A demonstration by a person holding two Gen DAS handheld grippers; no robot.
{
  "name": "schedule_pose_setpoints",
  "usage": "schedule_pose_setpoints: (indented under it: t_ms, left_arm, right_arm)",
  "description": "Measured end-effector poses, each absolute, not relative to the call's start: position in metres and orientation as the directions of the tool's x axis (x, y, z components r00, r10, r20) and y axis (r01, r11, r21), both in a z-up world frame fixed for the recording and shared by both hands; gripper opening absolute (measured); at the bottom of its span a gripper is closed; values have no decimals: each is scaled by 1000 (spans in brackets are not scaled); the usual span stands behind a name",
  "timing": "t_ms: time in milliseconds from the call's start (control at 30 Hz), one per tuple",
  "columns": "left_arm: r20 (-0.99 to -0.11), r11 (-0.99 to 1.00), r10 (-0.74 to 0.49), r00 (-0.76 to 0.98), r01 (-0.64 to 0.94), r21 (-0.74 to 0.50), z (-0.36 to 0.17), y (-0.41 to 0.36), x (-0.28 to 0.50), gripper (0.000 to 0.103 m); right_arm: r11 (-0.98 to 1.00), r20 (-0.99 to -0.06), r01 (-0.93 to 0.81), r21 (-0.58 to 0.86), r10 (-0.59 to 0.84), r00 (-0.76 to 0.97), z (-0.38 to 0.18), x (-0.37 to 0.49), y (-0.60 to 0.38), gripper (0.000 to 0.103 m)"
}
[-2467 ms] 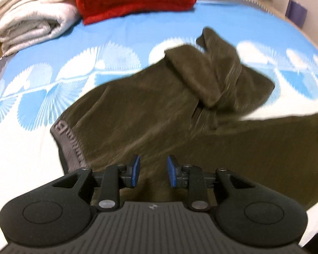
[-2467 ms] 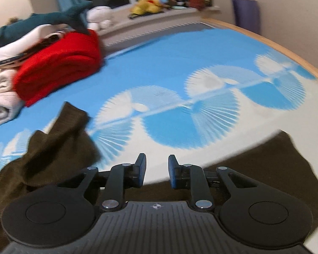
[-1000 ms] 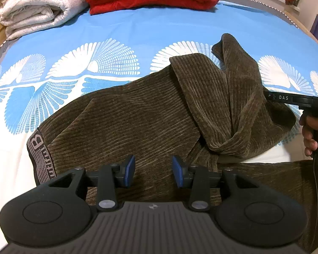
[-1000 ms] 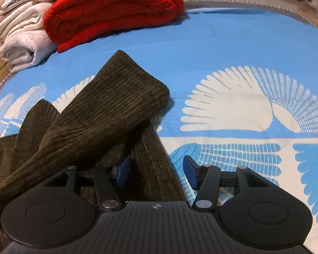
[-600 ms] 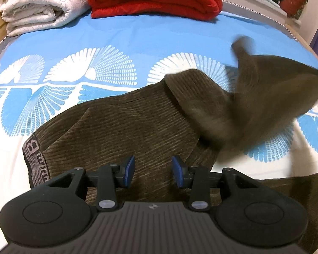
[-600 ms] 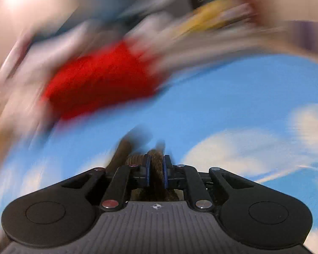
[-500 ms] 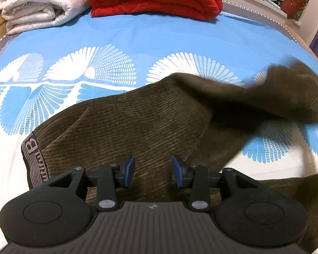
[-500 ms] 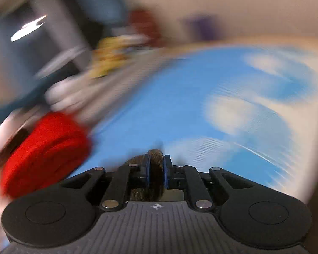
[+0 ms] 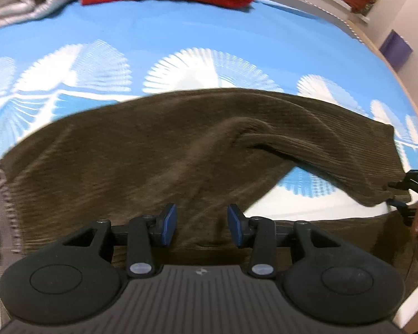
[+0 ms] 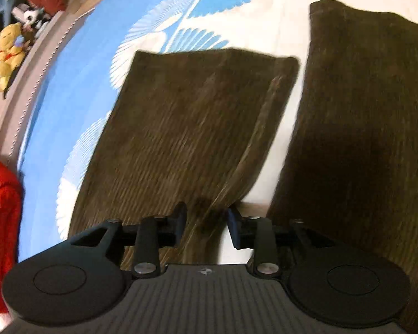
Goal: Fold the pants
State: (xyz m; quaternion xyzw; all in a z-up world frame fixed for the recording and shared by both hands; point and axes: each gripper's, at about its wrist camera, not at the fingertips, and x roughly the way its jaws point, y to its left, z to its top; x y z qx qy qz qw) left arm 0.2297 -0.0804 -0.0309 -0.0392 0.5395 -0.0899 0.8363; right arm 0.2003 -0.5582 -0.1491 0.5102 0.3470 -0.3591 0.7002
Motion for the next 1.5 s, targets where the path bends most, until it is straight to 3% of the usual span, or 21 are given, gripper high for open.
schedule_pose_setpoints:
  t_ms: [200, 400, 533, 567, 600, 633, 700, 767, 967, 1033, 1100, 1167, 1233, 1367, 1400, 1500]
  left_arm:
    - [-895, 974, -217, 389, 153, -169, -54, -102, 245, 48]
    - [-894, 956, -259, 366, 228, -183, -76, -118, 253, 59]
    - [-912, 957, -199, 360, 271, -102, -89, -130, 253, 60]
    - [-912, 959, -186, 366, 270, -87, -92, -130, 253, 60]
    - [-913, 962, -164, 373, 266, -64, -96, -129, 254, 57]
    - [-915, 963, -140, 378, 268, -37, -100, -130, 255, 46]
    - [-915, 959, -116, 386, 285, -1, -105, -128, 257, 26]
    - [-912, 960, -123, 391, 281, -9, -104, -121, 259, 13]
    - [-875, 969, -185, 447, 230, -87, -81, -91, 261, 8]
    - [-888, 939, -252, 384, 318, -128, -84, -91, 257, 8]
    - [-916, 908, -262, 305, 400, -127, -91, -93, 249, 8]
    - [-929, 891, -252, 271, 439, -114, -96, -93, 243, 8]
    - [-925, 887, -265, 274, 445, -122, -94, -89, 242, 9]
    - [-919, 883, -280, 279, 450, -132, -91, -86, 238, 10]
    - [-920, 876, -275, 280, 467, -120, -91, -88, 234, 15]
    - [-906, 859, -317, 281, 489, -149, -78, -83, 229, 45]
  right_arm:
    - [192, -851, 865, 464, -174, 495, -154, 192, -602, 35]
    - [222, -827, 840, 495, -177, 534, -158, 192, -632, 35]
    - [244, -815, 831, 500, -194, 547, -164, 198, -642, 35]
    - [260, -817, 833, 488, -200, 541, -165, 199, -642, 31]
    - [276, -821, 840, 468, -214, 528, -165, 200, -643, 16]
    - [293, -829, 849, 439, -232, 509, -165, 203, -643, 8]
    - [320, -818, 839, 439, -245, 521, -164, 204, -644, 7]
    - [384, -783, 804, 453, -260, 565, -155, 212, -642, 7]
    - [516, -538, 616, 595, -314, 782, -93, 222, -649, 6]
    - [524, -496, 647, 555, -416, 762, -83, 214, -658, 5]
    - [465, -595, 768, 441, -489, 638, -106, 212, -674, 6]
    - [419, -724, 840, 345, -451, 522, -140, 212, -686, 6]
    - [358, -792, 877, 320, -407, 455, -163, 206, -693, 6]
    - [352, -763, 881, 317, -457, 457, -154, 205, -690, 6]
    - [358, -765, 881, 308, -457, 453, -154, 205, -689, 6]
    - [342, -813, 897, 280, -413, 412, -170, 203, -688, 14]
